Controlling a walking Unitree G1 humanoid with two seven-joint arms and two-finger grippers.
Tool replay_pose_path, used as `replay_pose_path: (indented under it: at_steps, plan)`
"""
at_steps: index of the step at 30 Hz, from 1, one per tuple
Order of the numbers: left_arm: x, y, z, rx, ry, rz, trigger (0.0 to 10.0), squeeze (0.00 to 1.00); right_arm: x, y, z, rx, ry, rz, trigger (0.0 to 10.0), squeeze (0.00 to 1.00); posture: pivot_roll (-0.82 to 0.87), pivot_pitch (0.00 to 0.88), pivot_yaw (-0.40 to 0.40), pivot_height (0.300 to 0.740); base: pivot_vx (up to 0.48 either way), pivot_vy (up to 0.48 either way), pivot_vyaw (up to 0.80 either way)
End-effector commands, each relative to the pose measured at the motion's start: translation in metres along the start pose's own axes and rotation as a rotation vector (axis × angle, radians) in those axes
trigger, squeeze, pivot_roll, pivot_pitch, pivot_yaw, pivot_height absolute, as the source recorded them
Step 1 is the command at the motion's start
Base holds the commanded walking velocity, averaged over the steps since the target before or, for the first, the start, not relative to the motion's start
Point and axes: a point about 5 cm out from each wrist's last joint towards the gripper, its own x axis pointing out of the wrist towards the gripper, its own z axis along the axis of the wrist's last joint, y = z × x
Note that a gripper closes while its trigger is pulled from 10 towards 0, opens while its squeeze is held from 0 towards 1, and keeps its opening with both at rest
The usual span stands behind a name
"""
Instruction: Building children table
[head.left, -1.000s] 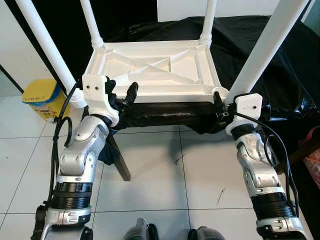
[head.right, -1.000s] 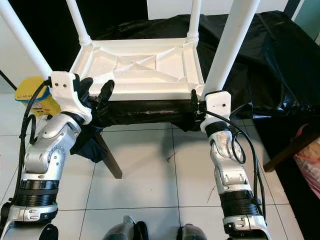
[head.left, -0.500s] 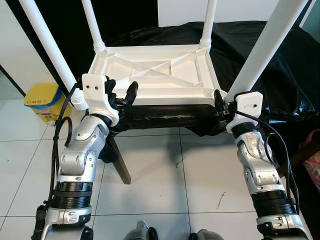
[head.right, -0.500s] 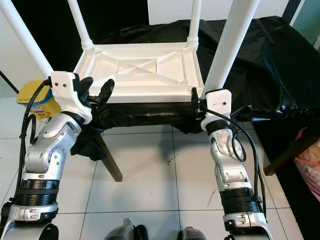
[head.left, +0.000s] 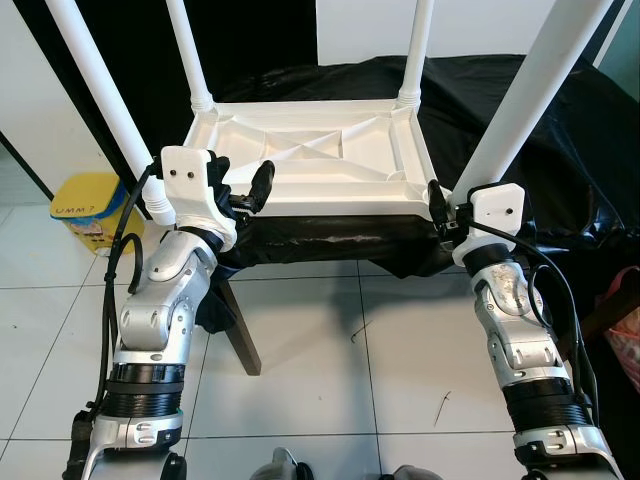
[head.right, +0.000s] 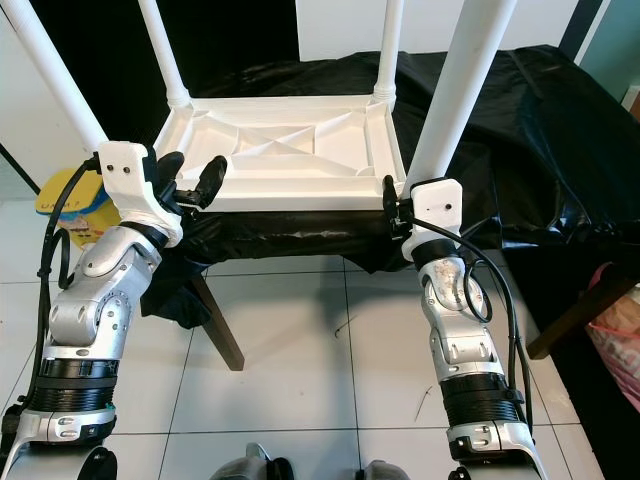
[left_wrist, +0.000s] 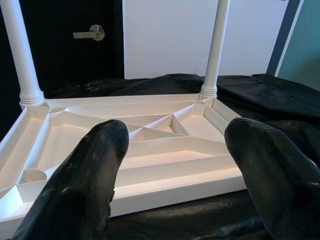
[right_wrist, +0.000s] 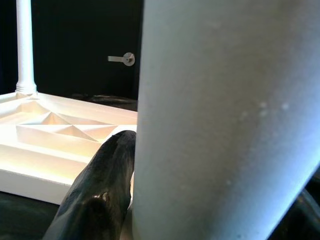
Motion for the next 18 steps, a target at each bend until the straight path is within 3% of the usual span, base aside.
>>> replay_pose_path:
  at_steps: [1,18]
  plan:
    - [-0.0001,0.0001,0.0016,-0.007,-0.010,-0.025,10.0,0.00,0.0020,0.0003,0.0025,-0.006,-0.018,0.008,10.0,0.00,-0.08,0.006,0.031,0.740,0.000,0.000,0.00]
    - [0.0008,-0.0006,0.0003,-0.007,0.000,-0.044,10.0,0.00,-0.0022,-0.0018,0.0002,-0.005,-0.009,-0.019,10.0,0.00,-0.09,0.021,0.053,0.740,0.220,0.000,0.00]
